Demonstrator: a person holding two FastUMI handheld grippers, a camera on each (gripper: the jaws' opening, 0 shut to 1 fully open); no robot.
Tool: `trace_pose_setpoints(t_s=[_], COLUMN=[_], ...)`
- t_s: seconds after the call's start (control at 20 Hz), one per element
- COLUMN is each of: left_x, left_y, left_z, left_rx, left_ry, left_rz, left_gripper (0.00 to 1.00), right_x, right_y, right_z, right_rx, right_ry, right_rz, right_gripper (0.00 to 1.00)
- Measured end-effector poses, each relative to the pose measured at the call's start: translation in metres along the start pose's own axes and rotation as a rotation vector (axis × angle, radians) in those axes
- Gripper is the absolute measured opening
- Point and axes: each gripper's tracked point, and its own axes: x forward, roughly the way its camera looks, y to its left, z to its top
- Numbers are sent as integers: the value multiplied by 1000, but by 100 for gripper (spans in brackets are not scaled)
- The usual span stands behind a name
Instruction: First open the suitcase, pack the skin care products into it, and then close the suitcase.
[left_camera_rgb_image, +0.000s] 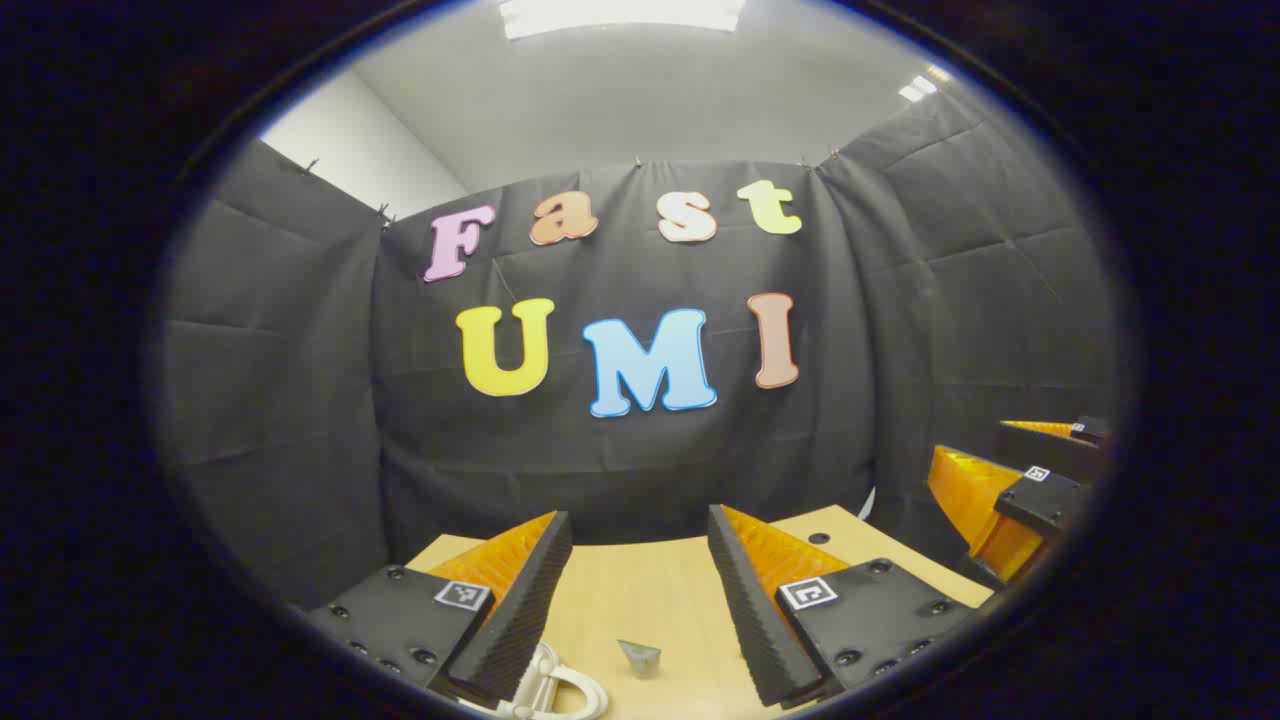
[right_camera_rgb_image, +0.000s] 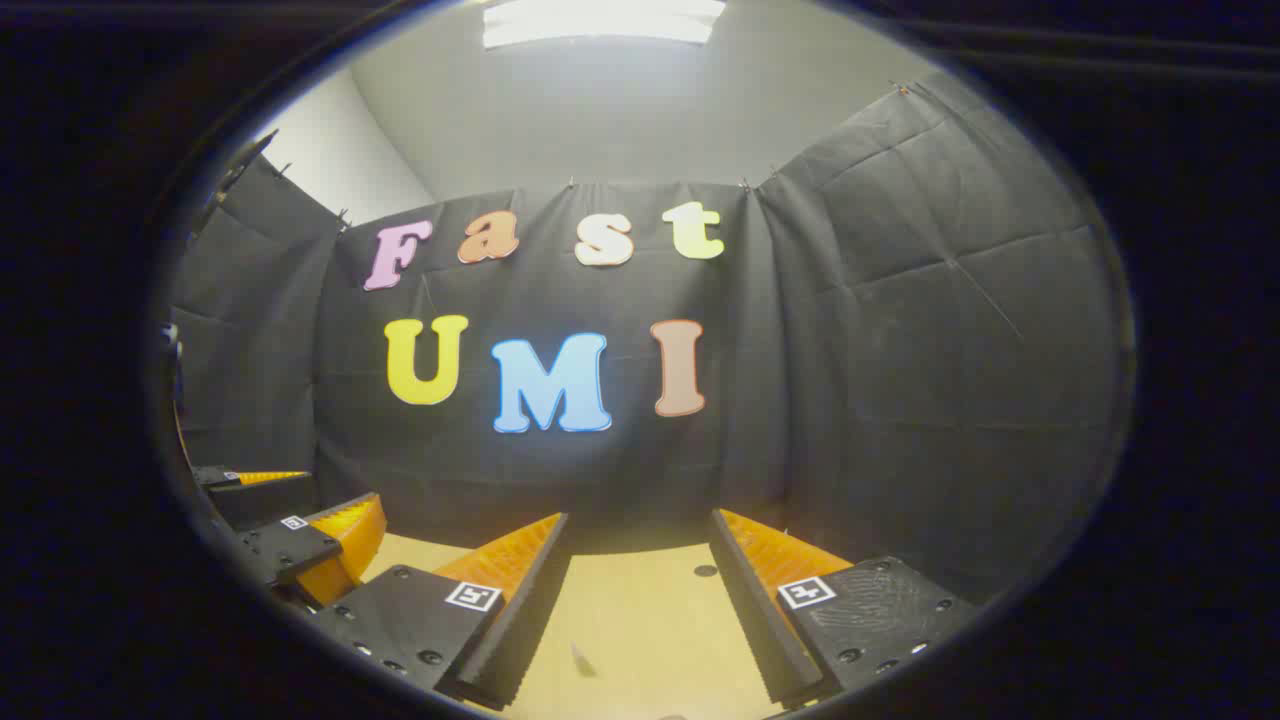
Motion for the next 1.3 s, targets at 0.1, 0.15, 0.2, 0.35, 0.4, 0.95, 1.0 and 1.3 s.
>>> trace_pose_setpoints(t_s=[0.1, 0.15, 0.2, 0.35, 0.4, 0.95, 1.0, 1.3], left_x=[-5, -7, -9, -16, -20, -22, -19, -12], left_y=[-4, -4, -2, 1, 5, 22, 20, 48], left_z=[-1, -1, 0, -12, -15, -48, -60, -157], left_rx=[-16, -13, -13, -25, -22, -12, -11, 19], left_ry=[0, -6, -11, 7, 10, 75, 107, 348], left_rz=[-9, -8, -2, 0, 5, -10, -15, 36], left_gripper=[89, 92, 89, 89, 89, 92, 92, 92], right_x=[-2, -2, -3, -10, -12, -30, -31, -38], right_y=[6, 6, 7, 15, 18, 20, 19, 10], right_z=[3, 4, 0, -11, -16, -26, -27, -42], right_rx=[23, 28, 30, 52, 61, 54, 52, 18], right_ry=[-2, -2, 3, 36, 46, 66, 68, 109], right_rz=[26, 29, 34, 58, 65, 46, 42, 14], right_gripper=[84, 84, 84, 84, 84, 84, 84, 84])
